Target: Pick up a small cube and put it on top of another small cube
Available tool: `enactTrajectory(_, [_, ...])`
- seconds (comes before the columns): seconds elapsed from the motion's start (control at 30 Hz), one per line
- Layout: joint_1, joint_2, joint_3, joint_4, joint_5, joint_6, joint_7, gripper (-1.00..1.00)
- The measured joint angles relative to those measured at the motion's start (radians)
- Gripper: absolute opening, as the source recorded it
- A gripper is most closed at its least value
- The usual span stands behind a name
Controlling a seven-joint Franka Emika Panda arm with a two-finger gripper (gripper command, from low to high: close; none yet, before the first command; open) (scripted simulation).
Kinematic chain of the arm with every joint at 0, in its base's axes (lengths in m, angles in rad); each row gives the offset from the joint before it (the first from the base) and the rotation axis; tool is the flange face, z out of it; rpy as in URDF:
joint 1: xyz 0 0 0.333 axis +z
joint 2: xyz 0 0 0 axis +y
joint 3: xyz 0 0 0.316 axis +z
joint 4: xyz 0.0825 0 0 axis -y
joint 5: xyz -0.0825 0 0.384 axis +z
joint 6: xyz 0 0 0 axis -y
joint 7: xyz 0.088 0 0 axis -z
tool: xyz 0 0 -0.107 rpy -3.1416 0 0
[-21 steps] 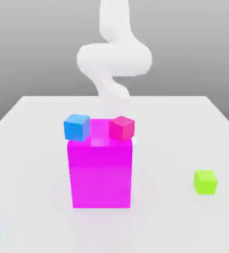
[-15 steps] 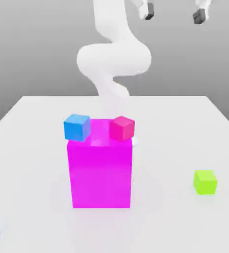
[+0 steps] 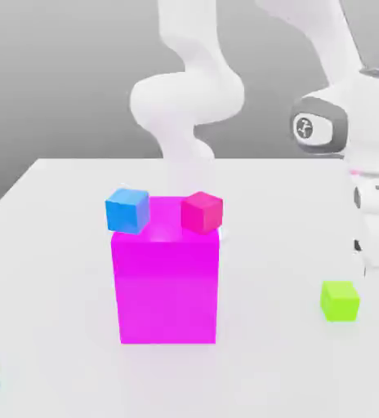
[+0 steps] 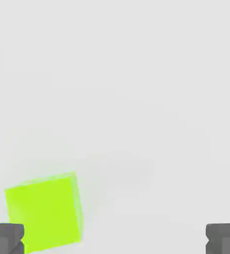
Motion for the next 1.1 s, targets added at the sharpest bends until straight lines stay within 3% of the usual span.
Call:
enactTrajectory(0.2, [0.082, 0.218, -0.105, 0.028, -0.128, 0.172, 0.078, 0.0])
enactTrajectory(0.23, [0.09, 0.239, -0.116, 0.032, -0.138, 0.189, 0.085, -1.0])
enactTrajectory(0.47, [0.09, 0.236, -0.116, 0.031, -0.139, 0.185, 0.087, -1.0])
enactTrajectory(0.67, [0.041, 0.041, -0.038, -0.006, -0.018, 0.028, -0.003, -1.0])
enactTrajectory(1.1, [-0.364, 0.126, -0.39, 0.241, 0.148, -0.176, -0.035, -1.0])
